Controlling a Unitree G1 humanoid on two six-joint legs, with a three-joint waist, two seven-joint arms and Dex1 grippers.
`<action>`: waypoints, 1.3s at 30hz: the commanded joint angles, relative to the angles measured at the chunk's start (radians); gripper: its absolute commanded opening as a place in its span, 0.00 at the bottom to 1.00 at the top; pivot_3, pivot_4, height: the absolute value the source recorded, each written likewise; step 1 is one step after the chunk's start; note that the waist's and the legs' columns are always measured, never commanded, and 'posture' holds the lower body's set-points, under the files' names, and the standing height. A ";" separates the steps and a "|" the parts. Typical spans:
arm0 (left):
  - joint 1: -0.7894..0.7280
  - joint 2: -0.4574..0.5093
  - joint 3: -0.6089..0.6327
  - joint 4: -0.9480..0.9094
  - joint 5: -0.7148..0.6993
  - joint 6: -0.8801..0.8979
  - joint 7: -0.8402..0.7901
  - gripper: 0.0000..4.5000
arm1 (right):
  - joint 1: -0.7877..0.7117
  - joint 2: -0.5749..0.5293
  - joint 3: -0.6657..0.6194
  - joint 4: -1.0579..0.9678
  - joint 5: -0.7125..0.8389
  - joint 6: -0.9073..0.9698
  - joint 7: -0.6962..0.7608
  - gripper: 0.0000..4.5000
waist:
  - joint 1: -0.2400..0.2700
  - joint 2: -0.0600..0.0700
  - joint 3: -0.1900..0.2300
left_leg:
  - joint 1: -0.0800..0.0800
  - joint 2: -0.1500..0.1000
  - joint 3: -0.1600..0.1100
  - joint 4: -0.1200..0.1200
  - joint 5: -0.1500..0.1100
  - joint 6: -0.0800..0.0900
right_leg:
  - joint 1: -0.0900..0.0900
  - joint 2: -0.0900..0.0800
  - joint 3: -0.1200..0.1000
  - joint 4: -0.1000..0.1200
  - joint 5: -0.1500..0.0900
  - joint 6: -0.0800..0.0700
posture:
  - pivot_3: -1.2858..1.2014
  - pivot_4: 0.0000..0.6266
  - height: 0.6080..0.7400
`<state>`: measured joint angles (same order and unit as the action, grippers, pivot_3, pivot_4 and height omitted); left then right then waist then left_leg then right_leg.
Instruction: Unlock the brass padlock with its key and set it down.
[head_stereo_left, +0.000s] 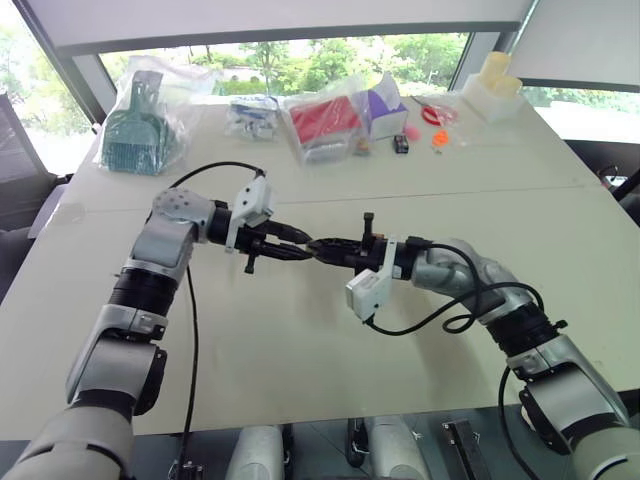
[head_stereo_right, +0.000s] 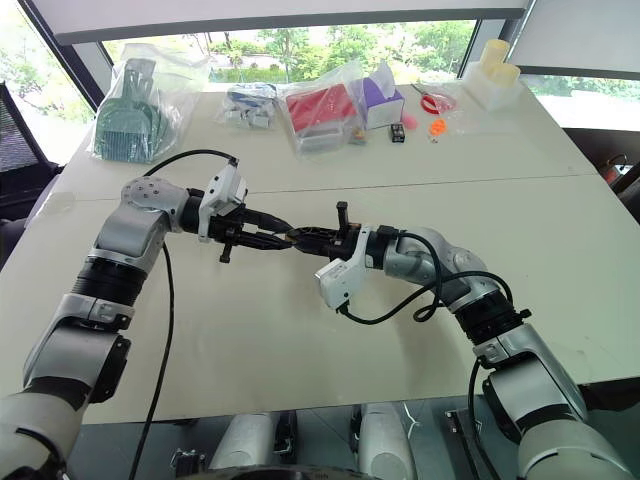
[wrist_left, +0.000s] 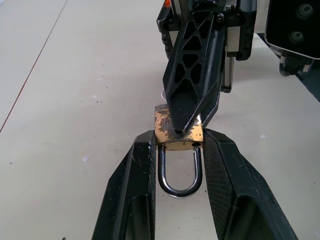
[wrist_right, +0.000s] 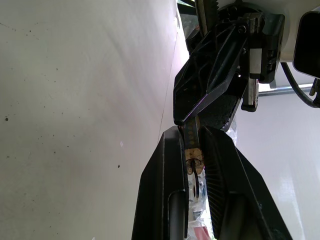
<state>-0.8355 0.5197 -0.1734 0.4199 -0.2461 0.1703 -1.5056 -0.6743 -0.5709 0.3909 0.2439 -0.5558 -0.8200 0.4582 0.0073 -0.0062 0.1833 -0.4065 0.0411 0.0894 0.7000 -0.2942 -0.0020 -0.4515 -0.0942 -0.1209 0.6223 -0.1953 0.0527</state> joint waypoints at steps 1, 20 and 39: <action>0.001 0.001 -0.003 -0.028 -0.005 0.007 -0.001 0.17 | -0.026 0.013 -0.018 -0.025 0.036 -0.010 -0.011 0.02 | 0.000 0.000 0.000 | 0.000 0.000 0.000 0.000 0.000 0.000 | 0.000 0.000 0.000 0.000 0.000 0.000 | 0.52 0.24 1.00; -0.018 0.066 0.138 -0.089 -0.133 0.236 0.098 0.99 | 0.001 0.002 -0.025 -0.025 0.069 0.028 0.019 0.00 | 0.000 0.000 0.000 | 0.000 0.000 0.000 0.000 0.000 0.000 | 0.000 0.000 0.000 0.001 0.000 0.000 | 0.52 0.24 1.00; 0.099 0.054 0.118 -0.262 -0.164 0.287 0.170 0.00 | 0.000 0.006 -0.020 -0.023 0.083 0.041 0.032 0.00 | -0.002 0.000 0.000 | 0.001 0.000 0.000 0.000 0.001 -0.002 | 0.000 0.000 0.001 0.003 0.000 0.000 | 0.52 0.24 1.00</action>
<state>-0.7421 0.5747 -0.0494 0.1950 -0.4136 0.4827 -1.3374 -0.6653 -0.5684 0.3877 0.2437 -0.4967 -0.7777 0.4924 0.0055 -0.0062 0.1833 -0.4052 0.0411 0.0891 0.7001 -0.2933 -0.0036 -0.4516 -0.0944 -0.1200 0.6256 -0.1954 0.0525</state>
